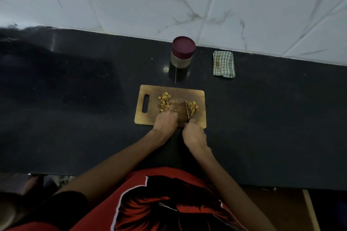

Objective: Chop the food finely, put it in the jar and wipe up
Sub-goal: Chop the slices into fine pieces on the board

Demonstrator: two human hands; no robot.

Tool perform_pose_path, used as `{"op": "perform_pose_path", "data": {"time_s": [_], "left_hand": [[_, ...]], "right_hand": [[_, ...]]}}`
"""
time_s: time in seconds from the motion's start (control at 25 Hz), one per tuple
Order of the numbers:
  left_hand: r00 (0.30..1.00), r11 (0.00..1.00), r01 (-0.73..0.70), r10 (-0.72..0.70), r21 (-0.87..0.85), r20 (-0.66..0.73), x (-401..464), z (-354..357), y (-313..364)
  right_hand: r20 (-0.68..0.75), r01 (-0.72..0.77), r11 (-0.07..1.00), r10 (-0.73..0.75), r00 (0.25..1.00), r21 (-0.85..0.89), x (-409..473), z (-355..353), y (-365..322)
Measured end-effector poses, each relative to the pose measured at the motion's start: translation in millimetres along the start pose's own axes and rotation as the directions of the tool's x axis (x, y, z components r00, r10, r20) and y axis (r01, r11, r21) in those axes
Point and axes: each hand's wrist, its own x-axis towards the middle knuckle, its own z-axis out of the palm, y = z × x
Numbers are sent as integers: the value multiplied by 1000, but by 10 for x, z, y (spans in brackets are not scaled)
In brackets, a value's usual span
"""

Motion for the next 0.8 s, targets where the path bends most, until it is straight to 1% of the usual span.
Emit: {"op": "perform_pose_path", "data": {"time_s": [0.08, 0.2, 0.28, 0.36, 0.44, 0.56, 0.8], "left_hand": [[999, 997, 18, -21, -77, -44, -14, 46, -55], [994, 970, 50, -71, -236, -83, -79, 104, -132], [990, 936, 30, -77, -350, -121, -133, 137, -165], [984, 904, 0, -77, -427, -162, -160, 156, -198], [979, 894, -7, -85, -449, -185, -164, 154, -218], [976, 888, -7, -94, -460, -196, -163, 157, -210], [973, 885, -13, -96, -466, -210, -174, 141, -196]], "right_hand": [[15, 20, 998, -21, 1000, 68, -13, -18, 80], [40, -3, 992, -2, 999, 125, -44, -35, 171], [78, -10, 990, 0, 997, 139, -67, -36, 195], [128, 10, 991, -27, 991, 134, -110, -8, 180], [167, 56, 994, -70, 983, 91, -138, 53, 137], [161, 107, 994, -110, 981, 28, -131, 101, 104], [58, 35, 999, -38, 998, 41, -35, -27, 248]]}}
